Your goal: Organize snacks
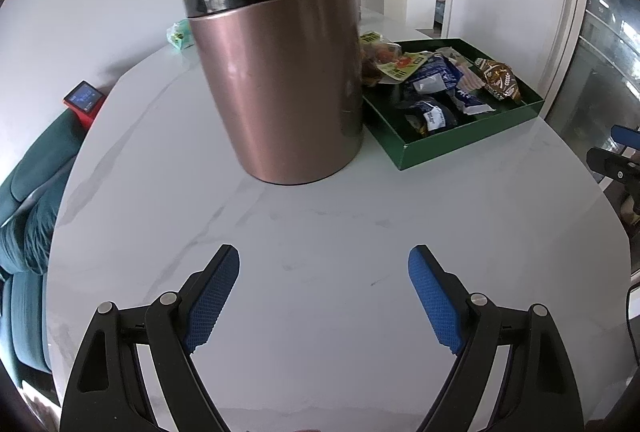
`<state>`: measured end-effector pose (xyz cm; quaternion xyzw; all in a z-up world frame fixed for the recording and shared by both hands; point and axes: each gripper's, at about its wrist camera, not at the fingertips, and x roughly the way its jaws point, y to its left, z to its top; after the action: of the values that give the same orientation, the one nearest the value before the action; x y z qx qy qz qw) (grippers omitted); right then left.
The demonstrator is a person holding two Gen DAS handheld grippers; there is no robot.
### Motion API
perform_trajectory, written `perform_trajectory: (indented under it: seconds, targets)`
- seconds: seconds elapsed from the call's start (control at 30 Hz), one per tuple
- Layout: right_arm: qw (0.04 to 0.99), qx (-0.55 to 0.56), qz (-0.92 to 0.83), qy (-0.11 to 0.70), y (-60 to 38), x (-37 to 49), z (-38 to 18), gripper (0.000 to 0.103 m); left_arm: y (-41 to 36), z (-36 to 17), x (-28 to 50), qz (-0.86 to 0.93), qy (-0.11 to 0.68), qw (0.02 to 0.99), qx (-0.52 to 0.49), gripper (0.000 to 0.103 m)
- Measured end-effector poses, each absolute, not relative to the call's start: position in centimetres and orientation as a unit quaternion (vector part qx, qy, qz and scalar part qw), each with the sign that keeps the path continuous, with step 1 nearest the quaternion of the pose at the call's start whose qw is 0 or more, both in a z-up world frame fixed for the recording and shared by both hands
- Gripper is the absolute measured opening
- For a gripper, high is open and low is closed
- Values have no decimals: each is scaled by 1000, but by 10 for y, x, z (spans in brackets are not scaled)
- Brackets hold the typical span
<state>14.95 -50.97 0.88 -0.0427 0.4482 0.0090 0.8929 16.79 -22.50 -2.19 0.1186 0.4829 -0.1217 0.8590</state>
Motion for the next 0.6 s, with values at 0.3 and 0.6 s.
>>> perform_trajectory:
  seconds: [0.3, 0.6]
  targets:
    - [889, -30, 7, 456, -519, 146, -4, 103, -223, -36, 163, -130, 491, 855, 101, 83]
    - [889, -33, 13, 457, -511, 134, -7, 103, -213, -45, 147, -127, 501, 850, 102, 83]
